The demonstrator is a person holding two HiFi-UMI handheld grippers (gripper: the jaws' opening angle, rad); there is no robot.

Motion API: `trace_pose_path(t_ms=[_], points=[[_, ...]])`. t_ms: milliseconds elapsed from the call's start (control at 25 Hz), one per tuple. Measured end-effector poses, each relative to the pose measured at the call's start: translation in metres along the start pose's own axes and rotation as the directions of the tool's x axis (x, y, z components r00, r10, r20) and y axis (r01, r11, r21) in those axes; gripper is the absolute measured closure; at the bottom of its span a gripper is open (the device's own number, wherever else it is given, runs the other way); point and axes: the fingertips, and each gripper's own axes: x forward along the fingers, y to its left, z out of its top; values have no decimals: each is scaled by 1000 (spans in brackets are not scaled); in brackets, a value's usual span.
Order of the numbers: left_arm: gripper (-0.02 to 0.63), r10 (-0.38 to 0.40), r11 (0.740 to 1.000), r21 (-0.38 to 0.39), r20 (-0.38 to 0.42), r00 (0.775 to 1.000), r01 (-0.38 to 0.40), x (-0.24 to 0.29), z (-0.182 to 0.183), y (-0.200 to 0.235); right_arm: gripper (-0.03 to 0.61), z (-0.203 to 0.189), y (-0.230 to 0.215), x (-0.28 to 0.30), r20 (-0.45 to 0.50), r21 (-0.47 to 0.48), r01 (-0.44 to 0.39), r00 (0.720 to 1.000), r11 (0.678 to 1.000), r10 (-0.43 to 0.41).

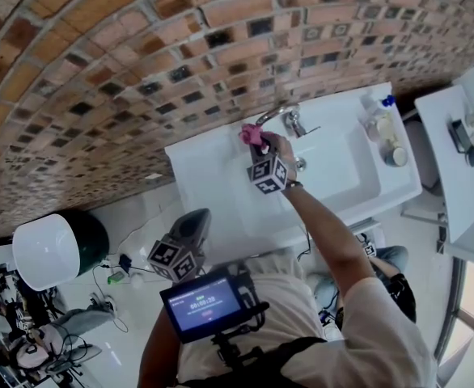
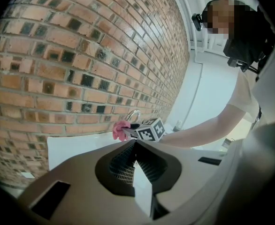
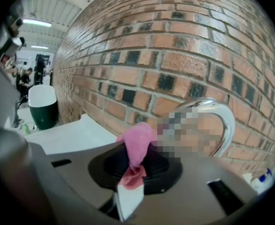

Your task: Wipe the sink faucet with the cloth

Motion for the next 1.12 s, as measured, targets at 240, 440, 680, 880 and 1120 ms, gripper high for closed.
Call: trace_pose_path(t_ms=[240,440,680,880,1120], points=[[620,19,1000,2,-5,1000,-19,-6,-2,-6,502,30,-12,-6,49,145,50,997,988,-58],[620,43,999,-7,-17,999,-43,-19,-14,-7,502,77,-21,-55,238,190,26,969,981,-72],[620,46,998,-39,-34,998,-47,-29,-34,-6,502,70,-18,-106,274,267,-18,960,964,-58],[620,-22,999,-24,-20,1000,22,-28,-39,-12,502,14,-10,-154,167,346,66,977,936,-131],[620,-129,991,31,44,991,128,-51,-23,-19,500,-9,0,-233,89,413,191,965,891,-248]])
